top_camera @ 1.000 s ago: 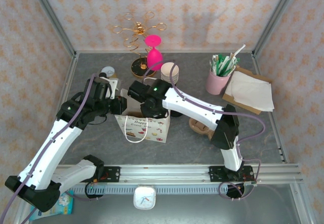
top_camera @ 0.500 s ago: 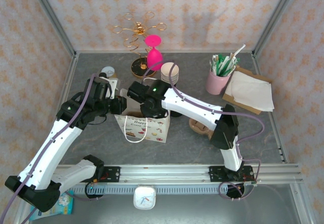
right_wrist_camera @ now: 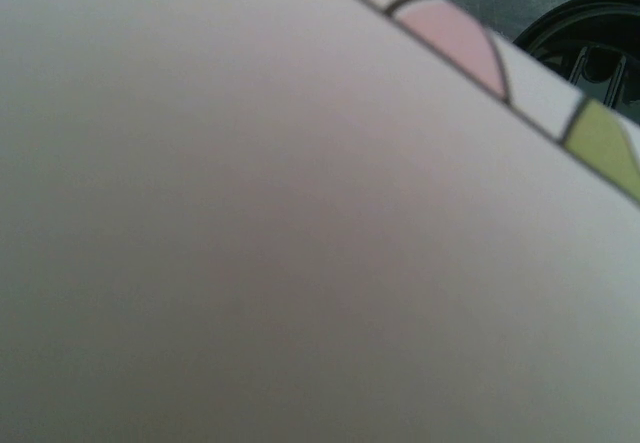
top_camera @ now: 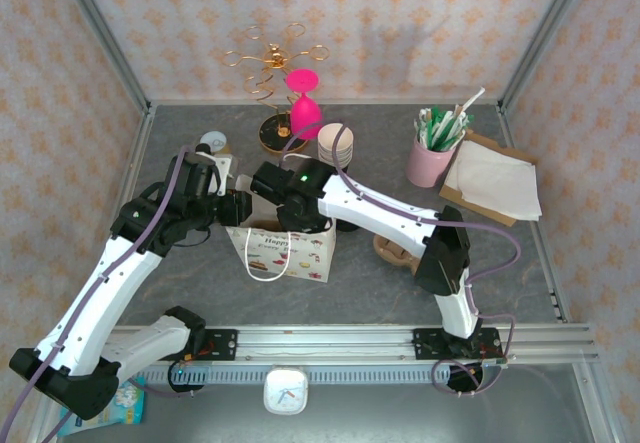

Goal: Pack the takeout coffee

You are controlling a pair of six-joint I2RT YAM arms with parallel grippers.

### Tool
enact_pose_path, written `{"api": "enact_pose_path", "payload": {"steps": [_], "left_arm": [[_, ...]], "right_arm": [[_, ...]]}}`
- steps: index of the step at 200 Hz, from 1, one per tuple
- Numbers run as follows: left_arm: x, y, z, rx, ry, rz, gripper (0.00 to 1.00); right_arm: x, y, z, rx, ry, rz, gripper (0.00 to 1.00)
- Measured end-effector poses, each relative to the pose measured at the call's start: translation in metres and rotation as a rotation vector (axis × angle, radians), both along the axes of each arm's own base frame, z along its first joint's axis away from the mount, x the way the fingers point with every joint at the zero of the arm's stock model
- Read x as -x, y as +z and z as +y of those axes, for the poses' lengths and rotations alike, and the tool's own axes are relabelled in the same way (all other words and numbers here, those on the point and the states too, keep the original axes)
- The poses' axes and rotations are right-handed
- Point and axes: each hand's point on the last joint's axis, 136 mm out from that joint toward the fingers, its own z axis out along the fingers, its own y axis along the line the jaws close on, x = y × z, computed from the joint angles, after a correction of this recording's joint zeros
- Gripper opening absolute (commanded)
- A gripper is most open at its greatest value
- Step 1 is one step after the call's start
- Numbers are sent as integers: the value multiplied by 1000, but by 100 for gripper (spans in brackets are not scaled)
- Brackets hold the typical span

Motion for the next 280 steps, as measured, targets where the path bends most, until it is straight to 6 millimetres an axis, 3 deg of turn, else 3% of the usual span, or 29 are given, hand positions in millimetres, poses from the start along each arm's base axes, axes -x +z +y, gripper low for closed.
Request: {"api": "enact_pose_path", "payload": {"steps": [95, 280], "left_arm": [[0, 7, 0, 6, 0, -13, 43], [0, 7, 0, 4, 2, -13, 45]], "right_arm": [[-2, -9, 2, -1, -1, -6, 33], [-2, -8, 4, -11, -1, -7, 33]]}}
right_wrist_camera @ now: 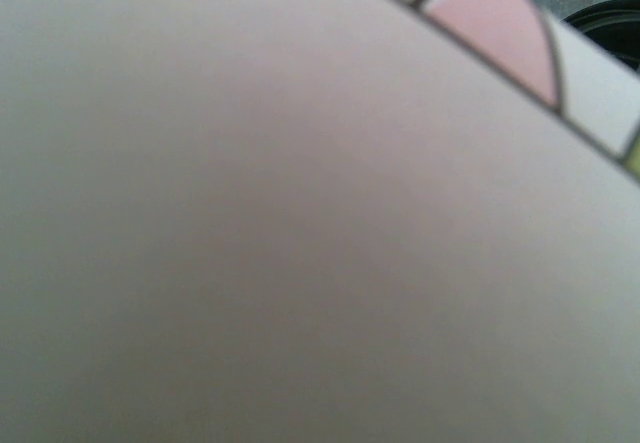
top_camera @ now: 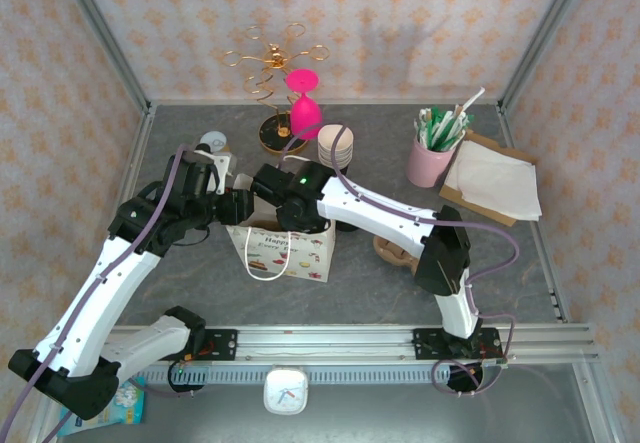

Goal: Pack the takeout coffee

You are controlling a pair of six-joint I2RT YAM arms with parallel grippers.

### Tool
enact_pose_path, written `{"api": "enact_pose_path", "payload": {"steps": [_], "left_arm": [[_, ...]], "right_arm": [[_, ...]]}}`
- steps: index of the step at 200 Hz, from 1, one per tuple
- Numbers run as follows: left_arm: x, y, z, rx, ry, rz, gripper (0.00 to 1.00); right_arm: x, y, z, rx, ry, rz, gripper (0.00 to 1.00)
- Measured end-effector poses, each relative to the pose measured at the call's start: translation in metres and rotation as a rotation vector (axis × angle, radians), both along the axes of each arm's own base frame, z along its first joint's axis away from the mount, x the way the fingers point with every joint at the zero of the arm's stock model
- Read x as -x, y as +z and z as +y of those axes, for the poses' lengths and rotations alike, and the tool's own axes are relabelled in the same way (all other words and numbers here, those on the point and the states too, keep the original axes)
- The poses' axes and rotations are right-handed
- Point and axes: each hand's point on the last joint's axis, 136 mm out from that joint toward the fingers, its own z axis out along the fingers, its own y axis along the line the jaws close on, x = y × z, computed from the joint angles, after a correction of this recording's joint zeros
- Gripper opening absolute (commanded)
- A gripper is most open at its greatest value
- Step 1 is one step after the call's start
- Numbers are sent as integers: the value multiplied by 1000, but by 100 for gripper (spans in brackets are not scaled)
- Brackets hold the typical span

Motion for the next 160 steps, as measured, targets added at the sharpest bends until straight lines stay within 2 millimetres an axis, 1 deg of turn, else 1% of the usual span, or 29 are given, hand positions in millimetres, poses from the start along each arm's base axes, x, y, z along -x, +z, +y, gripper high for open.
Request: {"api": "enact_pose_path", "payload": {"steps": [42, 101, 160], "left_arm": [[1, 1, 1, 0, 2, -6, 46], [2, 2, 1, 2, 2, -9, 46], [2, 3, 2, -2, 7, -12, 46]], "right_arm": [[1, 2, 5, -30, -2, 5, 34], [0, 3, 4, -16, -11, -15, 34], [2, 0, 8, -12, -3, -30, 34]]}}
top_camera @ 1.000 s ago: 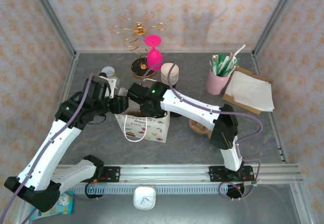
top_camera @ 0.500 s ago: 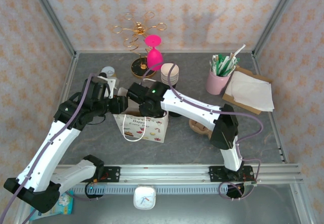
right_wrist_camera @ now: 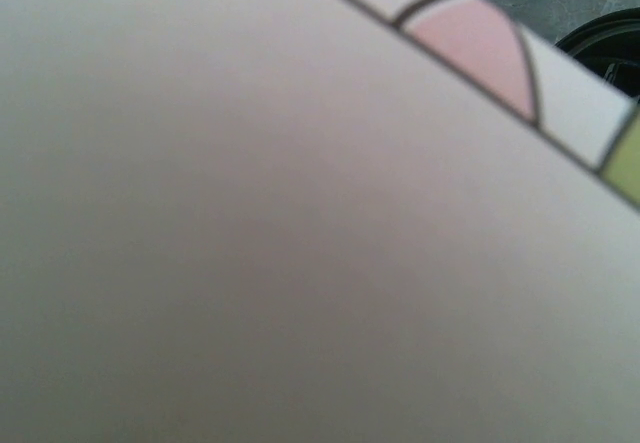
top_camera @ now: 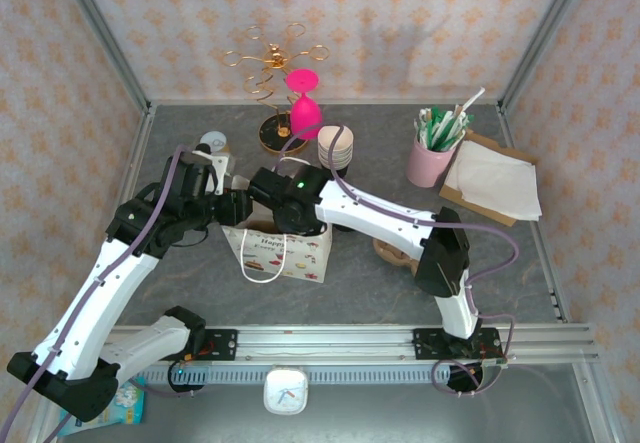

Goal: Pack the takeout coffee

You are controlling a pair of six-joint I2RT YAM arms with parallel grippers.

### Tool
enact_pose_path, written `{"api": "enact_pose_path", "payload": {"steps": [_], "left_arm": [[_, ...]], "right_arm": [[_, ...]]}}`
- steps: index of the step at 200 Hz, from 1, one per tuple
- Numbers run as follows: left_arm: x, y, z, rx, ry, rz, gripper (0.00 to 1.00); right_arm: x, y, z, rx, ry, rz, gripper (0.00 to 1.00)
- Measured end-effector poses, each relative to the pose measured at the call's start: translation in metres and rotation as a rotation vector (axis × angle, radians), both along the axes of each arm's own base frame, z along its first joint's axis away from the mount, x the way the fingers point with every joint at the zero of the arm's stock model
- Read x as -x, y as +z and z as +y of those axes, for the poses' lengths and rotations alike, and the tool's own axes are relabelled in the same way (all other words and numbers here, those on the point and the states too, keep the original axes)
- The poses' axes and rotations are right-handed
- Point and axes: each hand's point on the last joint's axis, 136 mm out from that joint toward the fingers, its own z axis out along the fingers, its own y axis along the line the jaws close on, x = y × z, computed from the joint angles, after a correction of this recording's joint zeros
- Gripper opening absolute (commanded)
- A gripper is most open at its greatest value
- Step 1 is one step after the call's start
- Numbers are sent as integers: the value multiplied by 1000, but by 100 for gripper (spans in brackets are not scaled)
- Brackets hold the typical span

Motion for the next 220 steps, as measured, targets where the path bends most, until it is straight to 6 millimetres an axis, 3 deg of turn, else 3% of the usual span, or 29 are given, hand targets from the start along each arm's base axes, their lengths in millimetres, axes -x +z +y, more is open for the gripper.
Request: {"api": "enact_pose_path", "payload": {"steps": [130, 220], "left_arm": [[-1, 0, 2, -10, 10, -3, 46], [1, 0, 3, -11, 13, 5, 47]], "right_arm": [[-3, 3, 0, 14, -13, -32, 35], [-3, 4, 0, 15, -13, -34, 50]]}}
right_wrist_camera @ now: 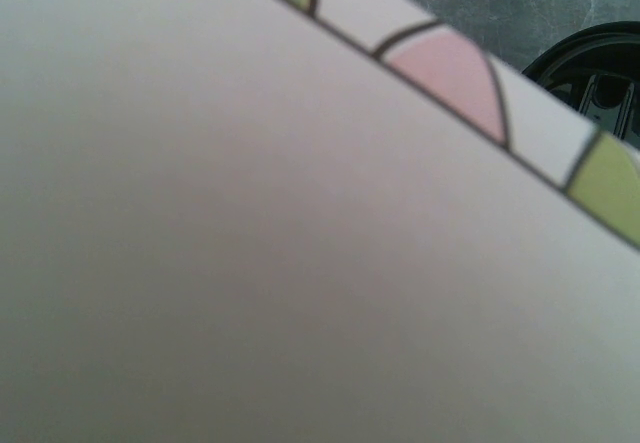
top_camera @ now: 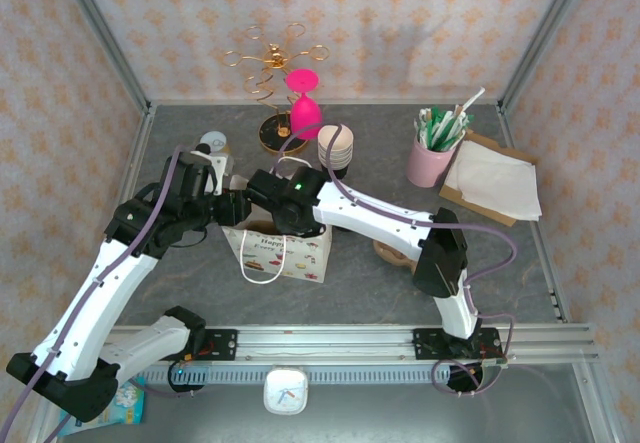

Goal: Pack the takeout coffee

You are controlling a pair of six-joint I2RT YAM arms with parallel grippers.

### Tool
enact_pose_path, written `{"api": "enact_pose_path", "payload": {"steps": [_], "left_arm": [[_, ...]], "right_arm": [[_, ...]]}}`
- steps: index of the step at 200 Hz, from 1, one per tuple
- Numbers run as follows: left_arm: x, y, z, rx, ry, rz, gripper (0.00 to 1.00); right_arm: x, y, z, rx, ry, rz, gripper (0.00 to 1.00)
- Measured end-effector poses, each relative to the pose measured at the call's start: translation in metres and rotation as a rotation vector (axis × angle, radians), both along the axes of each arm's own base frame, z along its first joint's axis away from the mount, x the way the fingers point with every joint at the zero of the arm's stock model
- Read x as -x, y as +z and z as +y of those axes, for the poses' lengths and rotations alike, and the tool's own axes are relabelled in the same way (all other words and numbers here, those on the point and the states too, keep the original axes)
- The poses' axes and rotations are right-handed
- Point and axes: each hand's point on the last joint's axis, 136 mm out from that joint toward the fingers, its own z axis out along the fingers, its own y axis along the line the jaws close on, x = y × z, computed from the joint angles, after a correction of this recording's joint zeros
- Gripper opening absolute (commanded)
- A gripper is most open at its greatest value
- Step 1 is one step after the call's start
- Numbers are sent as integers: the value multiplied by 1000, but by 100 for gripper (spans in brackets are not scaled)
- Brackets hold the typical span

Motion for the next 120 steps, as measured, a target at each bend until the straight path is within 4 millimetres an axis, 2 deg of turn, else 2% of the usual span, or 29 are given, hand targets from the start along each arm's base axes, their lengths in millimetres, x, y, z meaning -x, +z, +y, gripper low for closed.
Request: {"api": "enact_pose_path", "payload": {"steps": [65, 120], "left_arm": [[0, 0, 0, 2, 3, 2, 48], [0, 0, 0, 2, 3, 3, 49]], "right_arm": [[0, 6, 0, 1, 0, 1, 64], [-1, 12, 2, -8, 0, -4, 70]]}}
